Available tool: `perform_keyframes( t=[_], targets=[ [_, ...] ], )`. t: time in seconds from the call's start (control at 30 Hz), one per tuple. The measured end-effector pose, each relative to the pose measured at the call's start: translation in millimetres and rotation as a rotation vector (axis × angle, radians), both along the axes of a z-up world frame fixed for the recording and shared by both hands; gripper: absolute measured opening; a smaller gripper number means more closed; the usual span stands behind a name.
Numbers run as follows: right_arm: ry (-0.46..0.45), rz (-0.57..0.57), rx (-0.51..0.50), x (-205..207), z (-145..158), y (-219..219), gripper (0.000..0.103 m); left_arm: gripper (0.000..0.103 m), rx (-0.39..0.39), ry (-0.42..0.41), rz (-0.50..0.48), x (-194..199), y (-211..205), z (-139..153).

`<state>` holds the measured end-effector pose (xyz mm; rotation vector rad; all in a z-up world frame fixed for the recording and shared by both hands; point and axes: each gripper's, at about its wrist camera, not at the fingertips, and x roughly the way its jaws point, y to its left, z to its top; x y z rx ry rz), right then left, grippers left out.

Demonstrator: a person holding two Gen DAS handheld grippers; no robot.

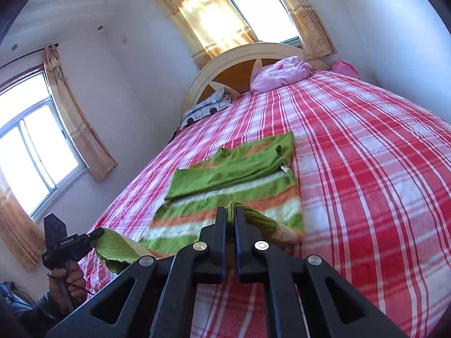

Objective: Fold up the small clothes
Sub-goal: 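Lift the hem with both grippers and fold it over toward the collar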

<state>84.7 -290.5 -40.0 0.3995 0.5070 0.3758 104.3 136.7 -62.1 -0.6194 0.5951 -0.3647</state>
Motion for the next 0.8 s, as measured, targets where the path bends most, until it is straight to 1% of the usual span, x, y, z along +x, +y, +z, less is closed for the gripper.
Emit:
perform_keyframes(
  t=[0.23, 0.47, 0.8],
  targets=[
    [-0.027, 0.009, -0.018, 17, 17, 3, 0.004, 0.005, 0.024, -0.020, 0.011, 13, 2, 9],
    [-0.030, 0.007, -0.016, 33, 23, 1, 0.004, 0.005, 0.035, -0.030, 0.024, 29, 6, 16],
    [-0.020, 0.008, -0.010, 79, 35, 0, 0.004, 0.005, 0.042, -0.055, 0.030, 64, 4, 35]
  ],
)
